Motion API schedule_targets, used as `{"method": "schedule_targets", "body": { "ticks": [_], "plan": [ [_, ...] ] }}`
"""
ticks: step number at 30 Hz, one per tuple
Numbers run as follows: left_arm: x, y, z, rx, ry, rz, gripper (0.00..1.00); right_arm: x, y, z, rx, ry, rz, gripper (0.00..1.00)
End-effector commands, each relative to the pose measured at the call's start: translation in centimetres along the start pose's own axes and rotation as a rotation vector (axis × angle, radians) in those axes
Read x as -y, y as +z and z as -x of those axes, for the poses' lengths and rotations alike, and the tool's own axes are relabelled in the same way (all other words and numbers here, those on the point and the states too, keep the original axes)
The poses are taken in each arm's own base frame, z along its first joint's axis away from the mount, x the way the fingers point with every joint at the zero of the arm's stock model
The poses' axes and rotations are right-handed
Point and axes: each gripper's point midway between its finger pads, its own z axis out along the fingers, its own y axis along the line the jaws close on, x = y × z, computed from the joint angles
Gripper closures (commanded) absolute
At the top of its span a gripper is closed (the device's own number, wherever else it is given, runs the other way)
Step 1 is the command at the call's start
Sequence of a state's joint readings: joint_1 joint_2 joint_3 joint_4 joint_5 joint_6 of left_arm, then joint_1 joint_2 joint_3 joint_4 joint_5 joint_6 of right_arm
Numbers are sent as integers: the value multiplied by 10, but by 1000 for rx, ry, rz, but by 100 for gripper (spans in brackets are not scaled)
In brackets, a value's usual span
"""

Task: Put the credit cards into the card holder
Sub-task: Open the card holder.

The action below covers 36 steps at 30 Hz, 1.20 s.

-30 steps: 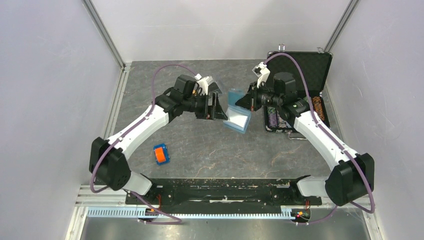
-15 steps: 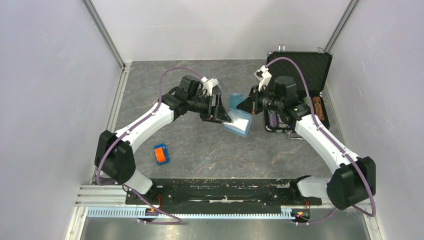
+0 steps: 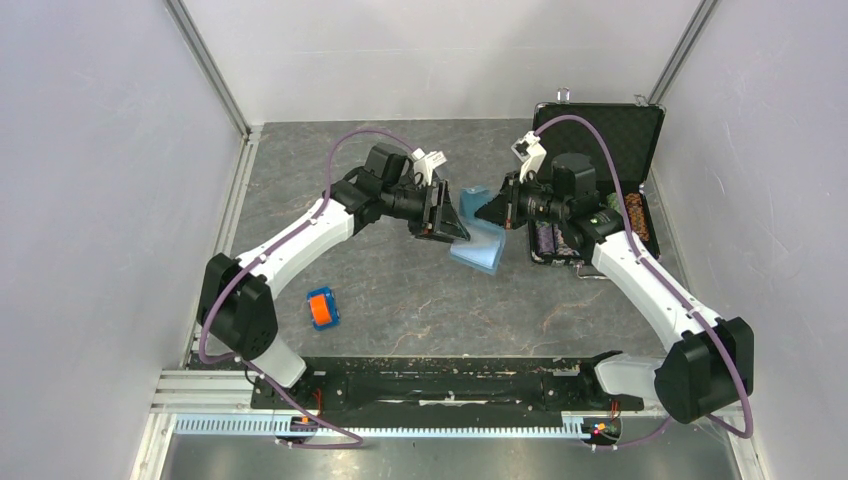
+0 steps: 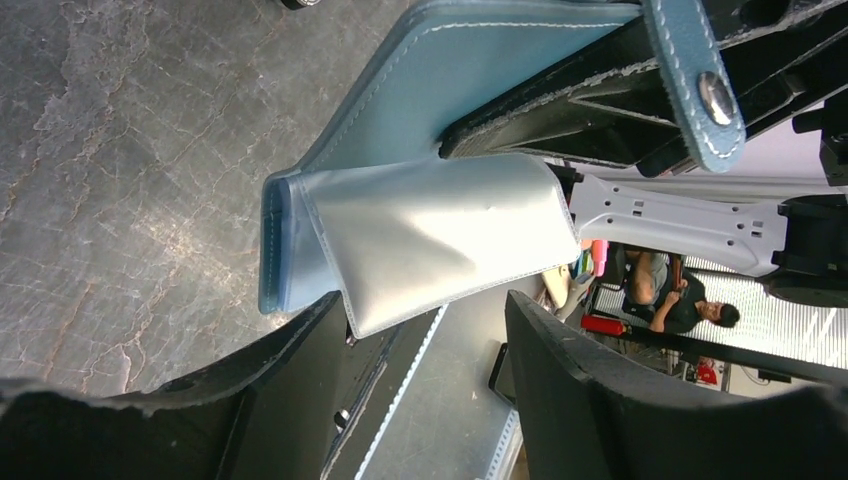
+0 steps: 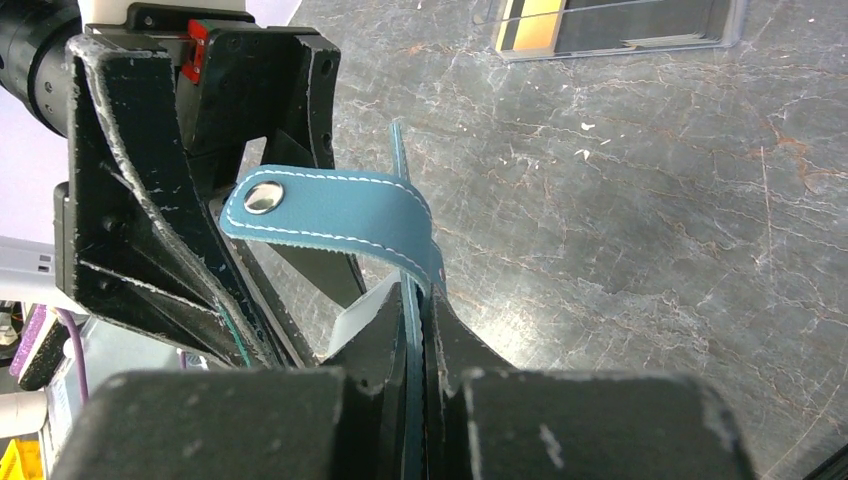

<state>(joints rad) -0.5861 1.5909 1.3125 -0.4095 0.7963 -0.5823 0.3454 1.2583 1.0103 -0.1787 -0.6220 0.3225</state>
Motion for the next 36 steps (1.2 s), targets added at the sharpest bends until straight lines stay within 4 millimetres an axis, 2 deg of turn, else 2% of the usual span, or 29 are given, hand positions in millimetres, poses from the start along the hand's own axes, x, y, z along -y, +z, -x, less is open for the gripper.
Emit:
{"method": "schedule_targets", "body": {
  "ticks": [1, 6, 14, 20, 30, 33, 36],
  "plan": [
    [29, -6, 13, 22, 27, -81, 35, -7, -6, 21, 66, -34, 5, 100],
    [39, -8, 22, 65, 26, -114, 36, -10, -7, 21, 60, -36, 24, 100],
    [59, -20, 49, 190, -20, -218, 33, -13, -10, 22, 69, -39, 30, 100],
    [54, -16, 50, 186, -19, -224, 29, -20, -9, 24, 77, -11, 63, 100],
    [72, -33, 60, 281, 128, -294, 29, -28, -7, 26, 71, 71, 113, 100],
    [66, -31, 56, 259, 167, -263, 32, -31, -8, 28, 75, 79, 127, 100],
    [50, -31, 48, 221, 211, -165, 33, -35, -8, 31, 79, 86, 145, 100]
  ]
}}
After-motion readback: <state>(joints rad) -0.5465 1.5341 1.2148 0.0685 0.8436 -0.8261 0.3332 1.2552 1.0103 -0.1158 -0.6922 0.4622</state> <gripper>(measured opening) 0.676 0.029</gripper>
